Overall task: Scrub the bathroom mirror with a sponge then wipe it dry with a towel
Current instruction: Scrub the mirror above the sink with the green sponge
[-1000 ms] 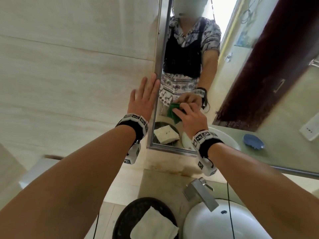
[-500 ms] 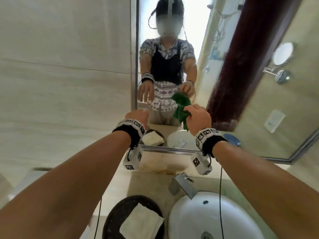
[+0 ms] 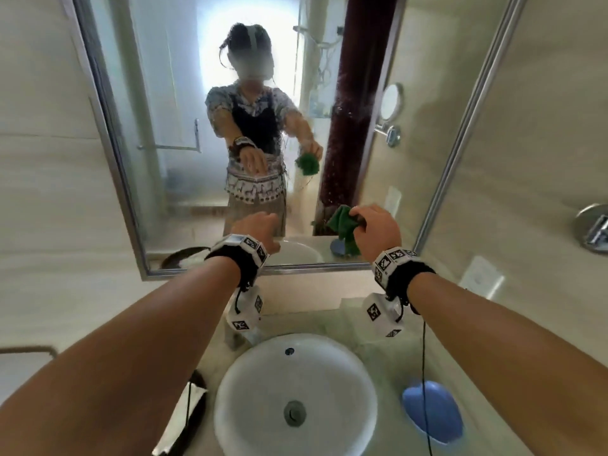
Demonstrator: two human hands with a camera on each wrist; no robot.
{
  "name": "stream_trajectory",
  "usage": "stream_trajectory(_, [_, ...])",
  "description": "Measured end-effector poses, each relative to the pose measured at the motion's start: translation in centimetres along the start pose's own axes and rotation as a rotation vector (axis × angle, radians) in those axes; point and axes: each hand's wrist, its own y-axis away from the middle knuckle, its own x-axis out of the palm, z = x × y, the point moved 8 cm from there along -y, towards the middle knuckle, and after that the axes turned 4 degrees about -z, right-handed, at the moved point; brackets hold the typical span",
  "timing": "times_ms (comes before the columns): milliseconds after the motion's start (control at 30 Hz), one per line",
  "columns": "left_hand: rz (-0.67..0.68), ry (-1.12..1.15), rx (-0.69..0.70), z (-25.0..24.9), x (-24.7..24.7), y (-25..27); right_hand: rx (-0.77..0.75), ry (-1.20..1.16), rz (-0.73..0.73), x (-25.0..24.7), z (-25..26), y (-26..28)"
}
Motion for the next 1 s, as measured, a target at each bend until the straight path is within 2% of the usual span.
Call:
stream_trajectory(100, [-0.039, 0.041, 0.026, -5.5, 0.5, 0.2, 0.047, -0.005, -0.015, -3.6, -5.0, 1.7])
stream_trajectory(233, [-0.064, 0.059, 0.049, -10.3, 0.9, -0.6, 0.104, -0.009, -0.010, -6.7, -9.7, 2.9])
stream_trajectory(400, [-0.095, 0.035, 0.074, -14.5, 1.7, -3.1, 0.170, -0.013, -0.039, -8.2, -15.0, 2.8])
stream_trajectory(633, [-0.114, 0.017, 0.074, -17.5, 6.5, -9.4, 0.207, 0.015, -0.022, -5.3, -21.5, 1.0])
stream_trajectory(867, [-0.184, -0.025, 0.036, -18.0, 10.9, -15.1, 0.240, 0.025, 0.008, -1.1, -26.8, -3.0])
stream_trajectory(1000, [-0.205, -0.047, -0.019, -17.6, 12.9, -16.8, 0.252, -0.006, -0.029, 1.0, -29.0, -5.3])
